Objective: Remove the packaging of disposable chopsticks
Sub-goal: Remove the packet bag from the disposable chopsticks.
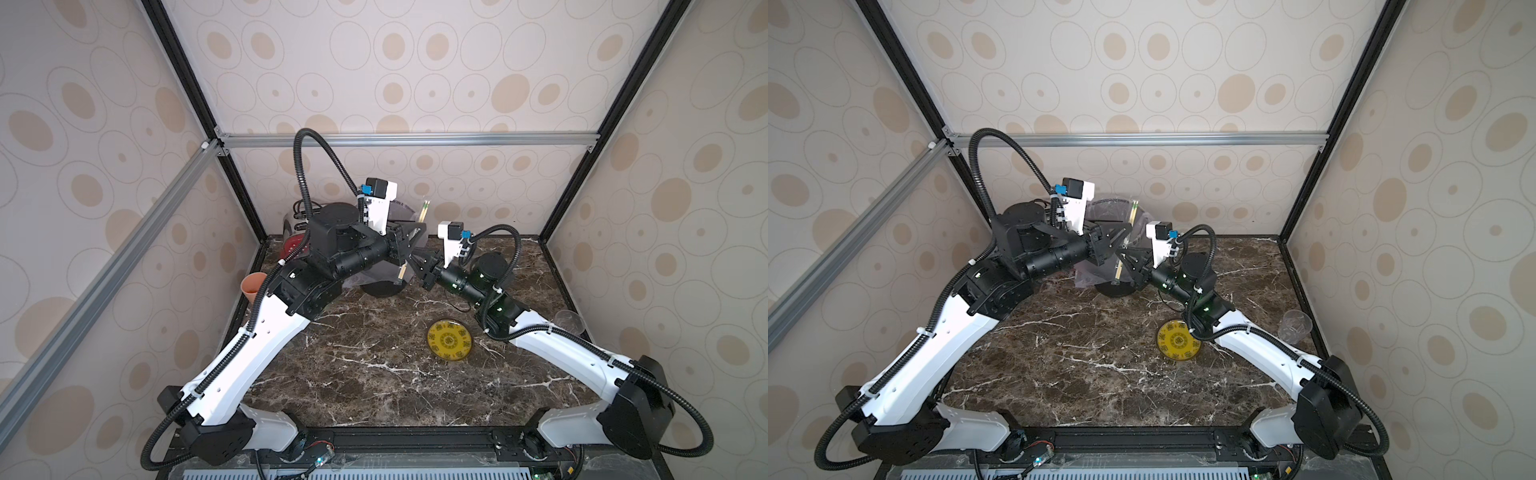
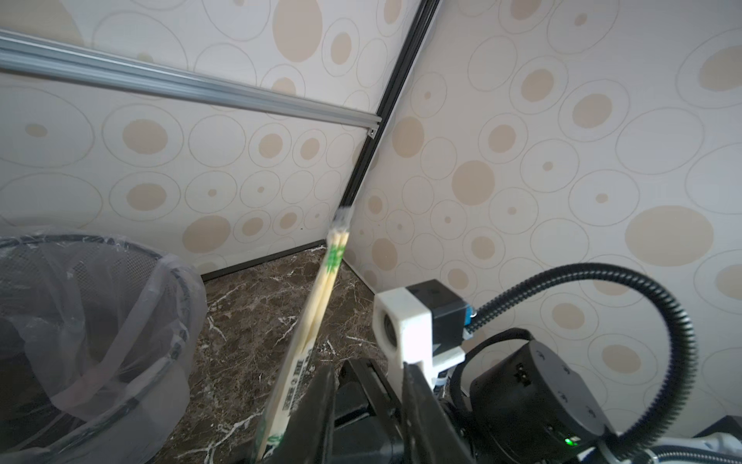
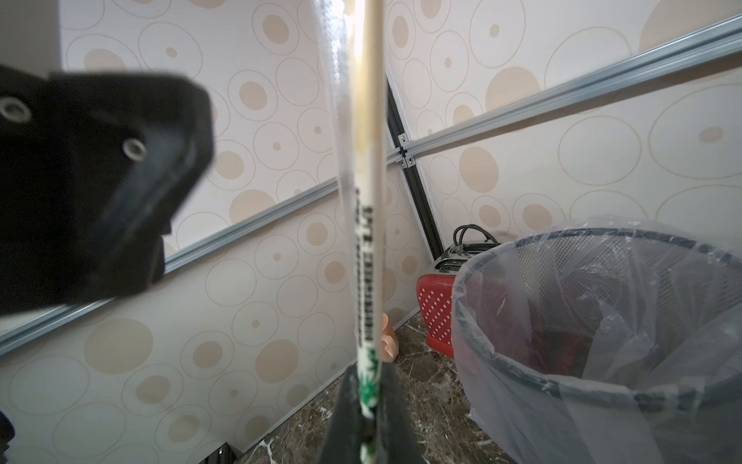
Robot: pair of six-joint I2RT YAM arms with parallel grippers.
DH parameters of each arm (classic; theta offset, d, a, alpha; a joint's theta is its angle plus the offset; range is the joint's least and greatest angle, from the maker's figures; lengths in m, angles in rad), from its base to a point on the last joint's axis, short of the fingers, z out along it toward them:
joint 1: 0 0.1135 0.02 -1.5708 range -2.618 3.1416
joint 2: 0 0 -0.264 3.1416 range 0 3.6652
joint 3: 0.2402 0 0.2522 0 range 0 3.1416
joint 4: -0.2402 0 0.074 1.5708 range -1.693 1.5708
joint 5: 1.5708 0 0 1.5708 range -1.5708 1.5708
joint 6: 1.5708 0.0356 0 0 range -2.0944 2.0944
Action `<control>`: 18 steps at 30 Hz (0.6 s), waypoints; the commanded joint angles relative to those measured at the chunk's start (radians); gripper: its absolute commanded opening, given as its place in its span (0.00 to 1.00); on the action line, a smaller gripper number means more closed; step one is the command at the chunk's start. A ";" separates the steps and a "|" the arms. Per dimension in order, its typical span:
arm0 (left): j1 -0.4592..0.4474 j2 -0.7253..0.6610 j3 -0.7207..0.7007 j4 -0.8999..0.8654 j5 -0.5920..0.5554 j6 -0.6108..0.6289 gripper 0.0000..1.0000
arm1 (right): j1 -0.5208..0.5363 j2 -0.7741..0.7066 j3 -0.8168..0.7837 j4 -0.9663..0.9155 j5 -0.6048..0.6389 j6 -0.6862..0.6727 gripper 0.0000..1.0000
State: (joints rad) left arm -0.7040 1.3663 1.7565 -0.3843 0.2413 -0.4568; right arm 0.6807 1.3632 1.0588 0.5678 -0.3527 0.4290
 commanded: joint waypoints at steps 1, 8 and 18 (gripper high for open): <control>0.017 0.034 0.080 -0.089 -0.018 0.071 0.39 | 0.005 -0.026 -0.017 -0.012 -0.053 -0.016 0.00; 0.044 0.102 0.167 -0.139 -0.002 0.086 0.61 | 0.012 -0.019 -0.010 -0.034 -0.085 -0.029 0.00; 0.087 0.116 0.170 -0.111 0.025 0.049 0.54 | 0.016 -0.019 -0.013 -0.054 -0.090 -0.044 0.00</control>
State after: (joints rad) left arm -0.6312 1.4967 1.8935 -0.5045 0.2398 -0.4007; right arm 0.6865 1.3628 1.0504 0.5140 -0.4271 0.4000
